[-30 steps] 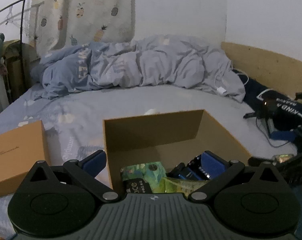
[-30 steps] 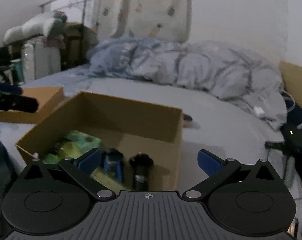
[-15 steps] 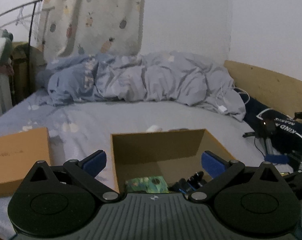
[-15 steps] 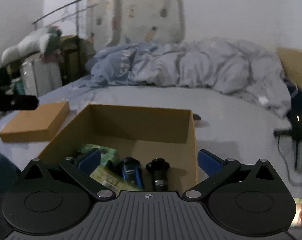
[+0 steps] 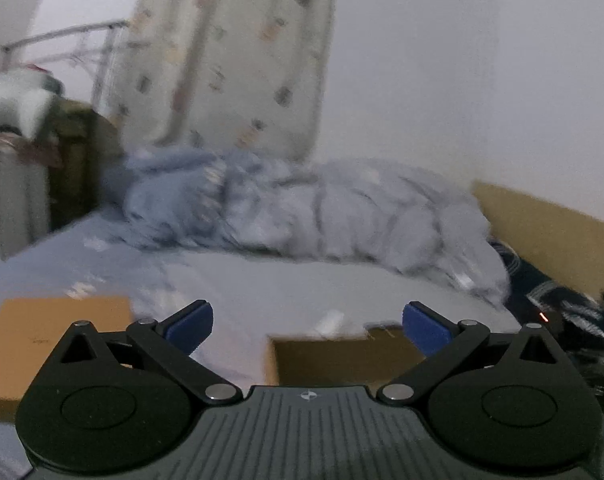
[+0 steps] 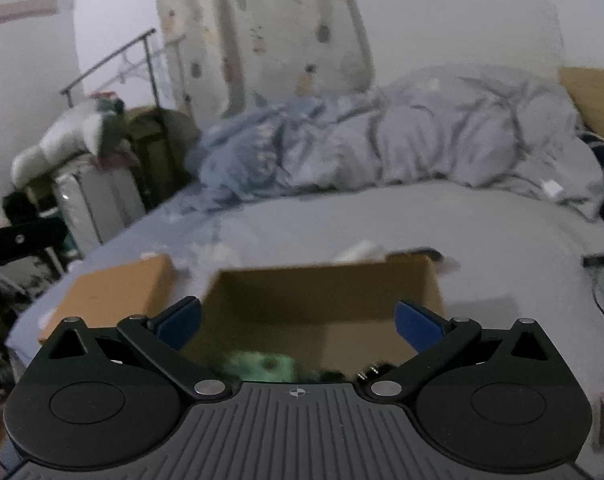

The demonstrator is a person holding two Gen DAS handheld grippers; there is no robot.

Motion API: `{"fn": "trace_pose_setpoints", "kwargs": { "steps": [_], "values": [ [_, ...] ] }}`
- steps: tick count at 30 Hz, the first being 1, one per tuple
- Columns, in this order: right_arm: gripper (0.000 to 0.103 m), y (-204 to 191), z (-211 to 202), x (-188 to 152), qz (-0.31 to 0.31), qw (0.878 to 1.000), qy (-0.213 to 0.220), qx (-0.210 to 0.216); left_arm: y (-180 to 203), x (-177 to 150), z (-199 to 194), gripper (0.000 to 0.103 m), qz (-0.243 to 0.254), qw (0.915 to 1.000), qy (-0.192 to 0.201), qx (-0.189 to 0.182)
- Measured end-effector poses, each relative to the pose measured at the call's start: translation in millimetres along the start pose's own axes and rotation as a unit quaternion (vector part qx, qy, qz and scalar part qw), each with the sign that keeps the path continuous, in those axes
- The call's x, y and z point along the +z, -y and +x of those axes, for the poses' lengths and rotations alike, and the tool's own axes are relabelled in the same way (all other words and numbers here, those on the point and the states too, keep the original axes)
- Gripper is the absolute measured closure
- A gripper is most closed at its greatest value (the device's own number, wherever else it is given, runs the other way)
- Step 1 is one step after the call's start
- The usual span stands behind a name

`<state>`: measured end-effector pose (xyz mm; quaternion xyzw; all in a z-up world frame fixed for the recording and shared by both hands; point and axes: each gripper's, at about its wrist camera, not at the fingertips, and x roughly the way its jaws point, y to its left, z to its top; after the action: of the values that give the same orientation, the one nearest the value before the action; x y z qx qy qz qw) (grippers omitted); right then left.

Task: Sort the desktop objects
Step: 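Move both grippers toward the orange Miaoweitu lid on the bed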

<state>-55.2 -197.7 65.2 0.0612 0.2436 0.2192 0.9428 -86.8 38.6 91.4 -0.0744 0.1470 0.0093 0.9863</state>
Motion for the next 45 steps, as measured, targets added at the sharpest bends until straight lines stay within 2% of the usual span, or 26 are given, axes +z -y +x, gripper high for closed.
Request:
{"fn": "trace_pose_setpoints", "kwargs": {
  "steps": [5,9,18,26,31,39,45],
  "values": [
    [0.000,-34.7,9.7,32.1,-0.024,0.999,0.012,0.017,-41.6,25.7,-3.7,0.000,-0.028,0.9992,0.013,0.027],
    [0.000,-63.5,26.7,56.2,-0.021,0.999,0.013,0.047,-71.6,39.9,-9.5,0.000,-0.031,0.9974,0.031,0.057],
    [0.000,-138.7,65.6,97.4,-0.030,0.993,0.025,0.112,-124.6,60.3,-17.1,0.000,-0.044,0.9914,0.043,0.115],
    [0.000,-192.6,89.0,134.4,-0.049,0.986,0.041,0.155,-160.3,82.9,-26.7,0.000,-0.047,0.9852,0.067,0.151],
    [0.000,-215.8,101.7,156.8,-0.056,0.983,0.050,0.167,-177.9,101.5,-33.1,0.000,-0.044,0.9809,0.084,0.170],
    [0.000,-248.6,133.4,174.4,-0.061,0.980,0.053,0.182,-204.0,112.6,-35.5,0.000,-0.044,0.9721,0.105,0.205],
    [0.000,-268.3,178.2,161.7,-0.062,0.981,0.021,0.182,-234.1,98.6,-20.9,0.000,-0.061,0.9678,0.084,0.229]
  ]
}}
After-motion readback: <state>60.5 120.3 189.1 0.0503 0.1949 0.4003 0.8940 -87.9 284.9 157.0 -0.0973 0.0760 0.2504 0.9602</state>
